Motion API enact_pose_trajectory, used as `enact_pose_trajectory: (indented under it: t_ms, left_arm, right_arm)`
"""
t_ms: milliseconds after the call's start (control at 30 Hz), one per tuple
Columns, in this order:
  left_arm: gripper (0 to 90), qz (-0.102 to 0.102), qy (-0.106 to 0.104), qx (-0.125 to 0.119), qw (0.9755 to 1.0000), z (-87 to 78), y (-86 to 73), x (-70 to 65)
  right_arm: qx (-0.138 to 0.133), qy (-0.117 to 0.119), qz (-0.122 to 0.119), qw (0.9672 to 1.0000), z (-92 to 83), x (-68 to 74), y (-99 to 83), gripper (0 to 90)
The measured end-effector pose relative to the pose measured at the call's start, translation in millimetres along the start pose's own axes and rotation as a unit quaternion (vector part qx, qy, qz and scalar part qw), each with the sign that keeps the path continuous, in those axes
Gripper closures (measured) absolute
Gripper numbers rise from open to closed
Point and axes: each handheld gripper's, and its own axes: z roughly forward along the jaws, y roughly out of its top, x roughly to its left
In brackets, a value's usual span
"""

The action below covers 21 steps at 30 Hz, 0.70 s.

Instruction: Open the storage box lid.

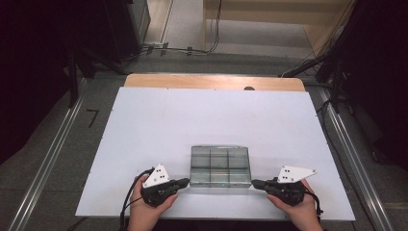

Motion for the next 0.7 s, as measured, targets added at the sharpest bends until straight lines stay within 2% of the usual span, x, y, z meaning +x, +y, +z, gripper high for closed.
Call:
enact_pose_trajectory:
  t_ms: [200,567,700]
  left_arm:
    - [90.0,-0.001,-0.005,-0.012,0.9999,-2.3,1.1,-0.1]
    - [90.0,0.014,-0.011,-0.036,0.9992,-5.7,4.6,-3.8]
    - [90.0,0.018,-0.016,-0.055,0.9982,-7.4,7.1,-4.7]
  right_arm:
    - [-0.001,-0.005,-0.004,1.0,0.2,1.3,0.8,88.1]
    - [-0.015,-0.006,-0.01,0.9998,-2.1,5.2,6.2,88.2]
    - [-0.023,-0.008,-0.012,0.9996,-3.1,8.3,10.2,88.2]
